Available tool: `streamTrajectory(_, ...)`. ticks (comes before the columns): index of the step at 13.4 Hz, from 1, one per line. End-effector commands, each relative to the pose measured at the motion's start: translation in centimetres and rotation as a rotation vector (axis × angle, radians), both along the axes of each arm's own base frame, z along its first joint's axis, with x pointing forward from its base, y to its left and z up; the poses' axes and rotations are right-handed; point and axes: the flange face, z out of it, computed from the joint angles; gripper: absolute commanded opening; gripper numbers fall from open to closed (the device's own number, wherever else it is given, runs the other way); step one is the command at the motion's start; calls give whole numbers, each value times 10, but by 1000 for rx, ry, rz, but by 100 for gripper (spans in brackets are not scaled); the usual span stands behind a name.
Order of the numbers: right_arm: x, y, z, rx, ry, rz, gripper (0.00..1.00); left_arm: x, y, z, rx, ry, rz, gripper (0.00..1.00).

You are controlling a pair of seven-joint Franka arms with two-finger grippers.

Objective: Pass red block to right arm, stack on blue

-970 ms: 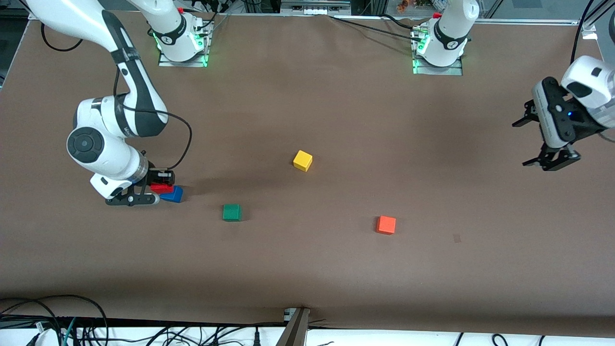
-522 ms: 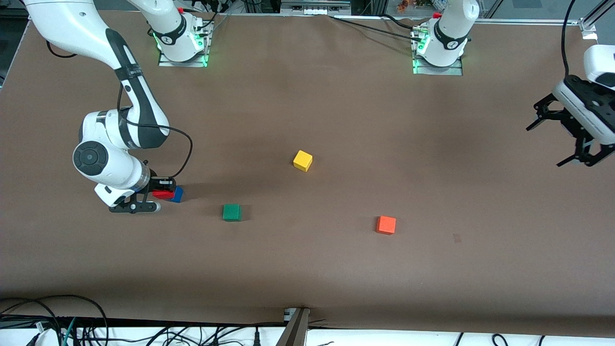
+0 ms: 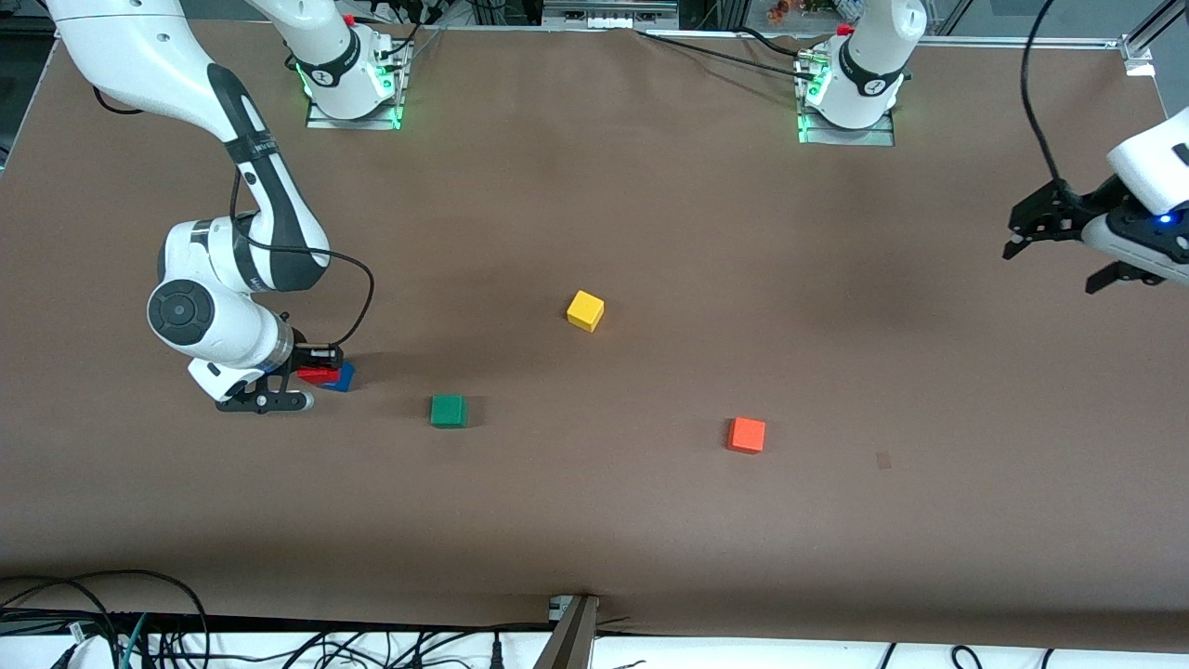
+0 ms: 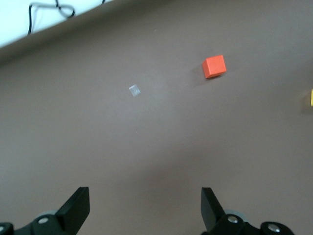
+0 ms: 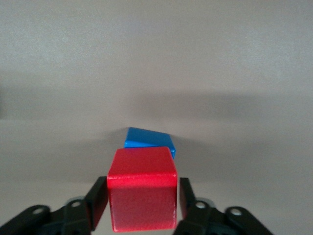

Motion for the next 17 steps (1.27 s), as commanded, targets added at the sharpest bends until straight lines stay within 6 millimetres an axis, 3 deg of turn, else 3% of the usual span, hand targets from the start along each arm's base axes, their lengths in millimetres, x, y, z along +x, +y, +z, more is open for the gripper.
streamTrajectory(1, 3, -2, 13, 0, -11, 8, 100, -4, -17, -11, 27, 52, 128, 100)
streamTrajectory(3, 4, -2, 49, 2, -57, 7, 100, -3, -22, -9, 40, 58, 164, 100)
streamTrajectory(5, 2, -2, 99, 7, -106, 0, 100, -3, -24, -9, 41, 62, 162, 100)
streamTrajectory(8, 1, -24, 167, 41, -144, -65, 100, -3, -18, -10, 40, 68, 228, 100)
streamTrajectory(10, -2, -26, 211, 76, -94, -97, 100, -3, -16, -11, 28, 74, 265, 100)
streamTrajectory(12, -13, -31, 256, 71, -75, -113, 100, -4, -27, -9, 25, 75, 334, 100)
streamTrajectory(14, -28, -54, 290, 66, -72, -142, 100, -5, -32, -9, 24, 78, 337, 100)
streamTrajectory(17, -65, -74, 321, 65, -45, -155, 100, -7, -33, -2, 25, 86, 328, 100)
